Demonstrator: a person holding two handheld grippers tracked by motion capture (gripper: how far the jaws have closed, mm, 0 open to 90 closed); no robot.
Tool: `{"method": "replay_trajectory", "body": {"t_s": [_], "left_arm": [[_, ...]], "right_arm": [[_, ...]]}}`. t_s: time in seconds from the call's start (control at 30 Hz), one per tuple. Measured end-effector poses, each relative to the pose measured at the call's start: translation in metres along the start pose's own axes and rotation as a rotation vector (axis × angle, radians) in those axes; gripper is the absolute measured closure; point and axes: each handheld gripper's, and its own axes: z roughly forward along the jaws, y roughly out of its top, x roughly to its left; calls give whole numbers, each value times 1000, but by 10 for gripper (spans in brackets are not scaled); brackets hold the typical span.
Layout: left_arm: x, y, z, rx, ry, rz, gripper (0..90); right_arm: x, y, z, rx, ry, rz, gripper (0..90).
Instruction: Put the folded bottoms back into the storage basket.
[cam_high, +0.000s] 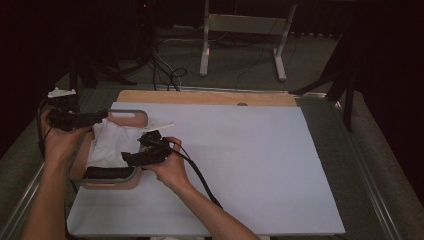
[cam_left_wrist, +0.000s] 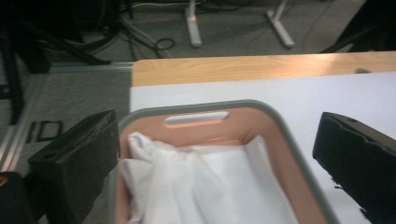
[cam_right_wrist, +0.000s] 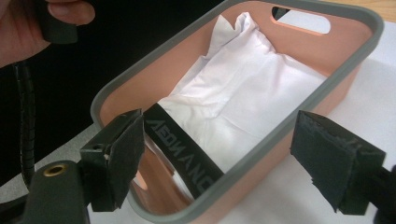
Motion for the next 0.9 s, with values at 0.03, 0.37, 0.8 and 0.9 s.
{"method": "replay_trajectory", "body": {"t_s": [0.03, 0.37, 0.8, 0.9], "left_arm": [[-1, -1, 0, -2, -4, 4, 8], [-9, -5, -2, -8, -9, 31, 0], [-23, -18, -4, -34, -33, 61, 0], [-27, -24, -4, -25, -29, 73, 0]], "right_arm": [[-1, 0, -1, -1, -3, -2, 169], [-9, 0, -14, -15, -9, -5, 156], [-23, -5, -32, -27, -38, -33, 142], [-27, -6, -38, -27, -48, -44, 142]]}}
